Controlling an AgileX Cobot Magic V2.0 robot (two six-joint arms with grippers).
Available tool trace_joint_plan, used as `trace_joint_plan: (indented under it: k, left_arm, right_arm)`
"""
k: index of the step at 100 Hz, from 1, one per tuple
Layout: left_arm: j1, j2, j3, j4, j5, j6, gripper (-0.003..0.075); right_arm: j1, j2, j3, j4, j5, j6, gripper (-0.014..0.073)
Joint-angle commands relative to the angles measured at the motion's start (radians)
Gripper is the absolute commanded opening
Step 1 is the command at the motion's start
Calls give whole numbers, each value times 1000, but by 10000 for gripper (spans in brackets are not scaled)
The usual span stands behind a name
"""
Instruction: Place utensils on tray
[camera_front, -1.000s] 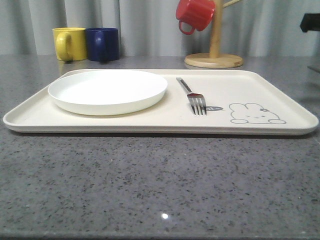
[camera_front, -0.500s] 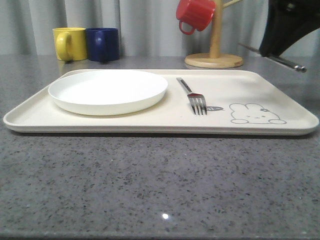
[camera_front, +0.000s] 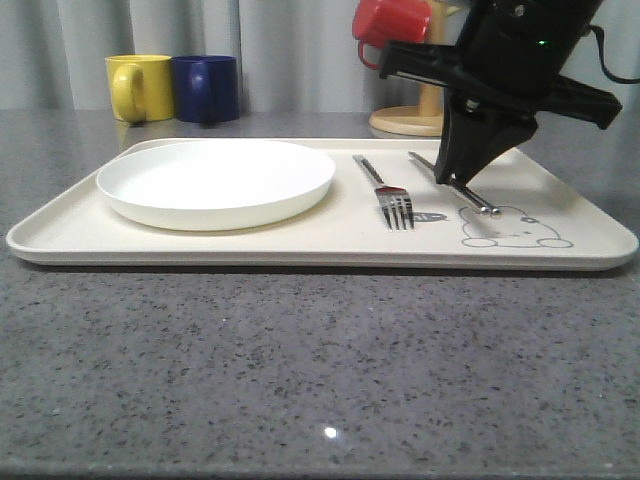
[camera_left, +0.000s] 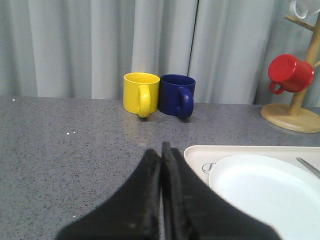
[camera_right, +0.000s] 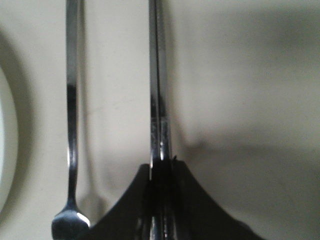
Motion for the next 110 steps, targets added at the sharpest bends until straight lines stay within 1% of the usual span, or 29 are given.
trace_joint_plan:
  k: [1,7,14,26,33,45,52,62,71,92,110]
  left_arm:
    - [-5,4,-26,-9,-70,3,-18]
    - [-5,4,-26,-9,-70,3,-18]
    - [-5,4,-26,-9,-70,3,-18]
    - [-5,4,-26,-9,-70,3,-18]
    - [-5,4,-26,-9,-70,3,-18]
    - [-5,4,-26,-9,-70,3,-18]
    - [-5,4,-26,-9,-70,3,-18]
    - [-5,4,-26,-9,-70,3,-18]
    - [-5,4,-26,-9,-70,3,-18]
    - [-5,4,-26,-9,-70,3,-18]
    - [-5,4,-26,-9,-70,3,-18]
  right_arm:
    - [0,-35,-36,5,-41,5,-35]
    - [0,-34,-36,5,-37,5,-2]
    - [0,-34,-36,6,-35,5,57]
    - [0,-34,-36,6,-26,5,192]
    - [0,-34,-36,6,-25,5,256]
    - [0,-36,-36,6,-24,5,324]
    - [0,-46,-36,5,-18,-5,329]
    - [-20,-88,-42,5,-1,-72,329]
    - [-66,-134,-78,5,78,-137,329]
    - [-267,-170,-214,5,339,-318,329]
    - [-435,-159,-228,5,405,-418,329]
